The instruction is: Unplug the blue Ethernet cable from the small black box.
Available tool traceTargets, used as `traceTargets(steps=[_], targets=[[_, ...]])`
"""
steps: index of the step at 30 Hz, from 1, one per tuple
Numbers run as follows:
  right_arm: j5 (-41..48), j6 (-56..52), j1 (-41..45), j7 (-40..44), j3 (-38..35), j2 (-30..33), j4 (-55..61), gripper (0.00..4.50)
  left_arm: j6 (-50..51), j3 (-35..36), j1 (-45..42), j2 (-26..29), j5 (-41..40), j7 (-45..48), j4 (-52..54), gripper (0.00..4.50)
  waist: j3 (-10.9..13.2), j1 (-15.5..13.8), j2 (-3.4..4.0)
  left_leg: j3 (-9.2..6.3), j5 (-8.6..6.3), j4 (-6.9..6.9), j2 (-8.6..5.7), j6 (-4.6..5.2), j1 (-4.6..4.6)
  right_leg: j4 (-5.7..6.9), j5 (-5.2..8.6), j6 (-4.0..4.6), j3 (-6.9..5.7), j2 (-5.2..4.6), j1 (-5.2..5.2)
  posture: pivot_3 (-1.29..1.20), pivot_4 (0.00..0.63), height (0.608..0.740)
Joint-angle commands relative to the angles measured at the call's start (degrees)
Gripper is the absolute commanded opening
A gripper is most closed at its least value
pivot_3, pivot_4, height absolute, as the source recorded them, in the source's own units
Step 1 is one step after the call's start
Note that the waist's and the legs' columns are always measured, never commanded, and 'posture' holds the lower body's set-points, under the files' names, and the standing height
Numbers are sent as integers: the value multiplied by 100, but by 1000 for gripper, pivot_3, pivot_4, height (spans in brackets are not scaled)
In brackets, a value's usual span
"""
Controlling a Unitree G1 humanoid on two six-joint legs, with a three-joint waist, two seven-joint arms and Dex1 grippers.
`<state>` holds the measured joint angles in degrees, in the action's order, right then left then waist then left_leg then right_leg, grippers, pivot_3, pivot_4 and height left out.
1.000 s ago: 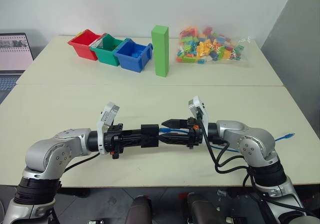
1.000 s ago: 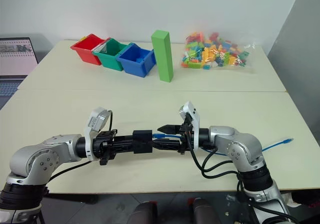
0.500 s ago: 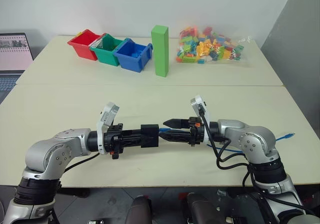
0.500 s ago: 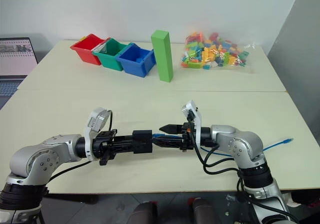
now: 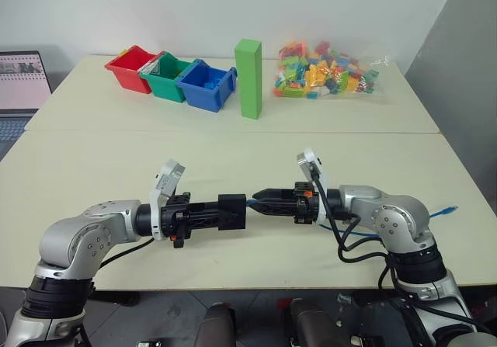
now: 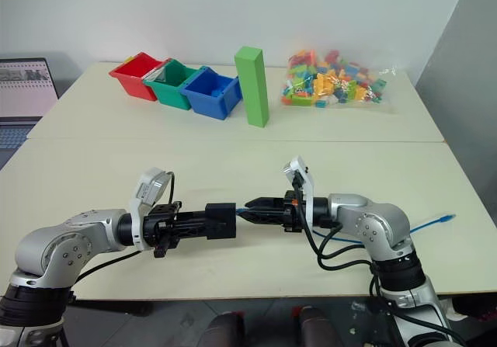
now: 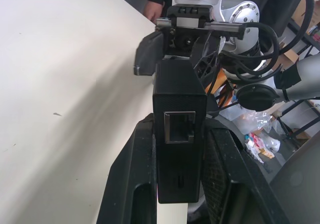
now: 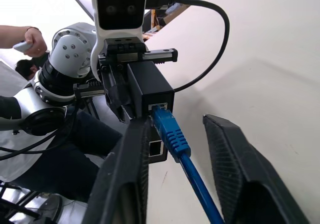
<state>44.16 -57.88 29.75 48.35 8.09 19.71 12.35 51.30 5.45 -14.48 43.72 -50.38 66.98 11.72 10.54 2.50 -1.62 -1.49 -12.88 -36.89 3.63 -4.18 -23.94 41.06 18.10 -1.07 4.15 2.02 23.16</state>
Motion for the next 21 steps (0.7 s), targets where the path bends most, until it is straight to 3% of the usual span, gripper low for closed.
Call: traceTargets(steps=[1, 4, 15, 16, 21], targets=[[72, 75, 61, 107, 20, 56, 209, 600, -121, 94, -34, 1, -73, 71, 187, 788, 0, 0, 0, 0, 0, 0, 0, 0, 0, 0, 0, 0, 0, 0, 0, 0, 150, 740], [36, 80, 75, 147, 58, 72, 226, 24, -135, 82, -57, -16, -78, 68, 165, 788, 0, 0, 0, 0, 0, 1, 0, 0, 0, 0, 0, 0, 0, 0, 1, 0, 150, 740], [54, 59, 99, 176, -10, 113, 236, 28, -330, 77, 54, -2, -21, 250, 205, 788, 0, 2, 0, 0, 0, 1, 0, 0, 0, -2, 0, 0, 0, 0, 1, 0, 150, 740], [108, 30, 99, 213, -38, 131, 252, 728, -382, 65, 84, 9, 2, 301, 213, 788, 1, 2, 1, 0, 0, 1, 0, 0, 0, -2, 0, 0, 0, 0, 1, 0, 150, 740], [305, -113, 106, 232, -153, 145, 298, 1548, -550, -106, 107, 121, 168, 620, 144, 788, 0, 2, 1, 1, 0, 2, 0, 0, -1, -4, 0, 0, 0, 0, 1, 0, 150, 740]])
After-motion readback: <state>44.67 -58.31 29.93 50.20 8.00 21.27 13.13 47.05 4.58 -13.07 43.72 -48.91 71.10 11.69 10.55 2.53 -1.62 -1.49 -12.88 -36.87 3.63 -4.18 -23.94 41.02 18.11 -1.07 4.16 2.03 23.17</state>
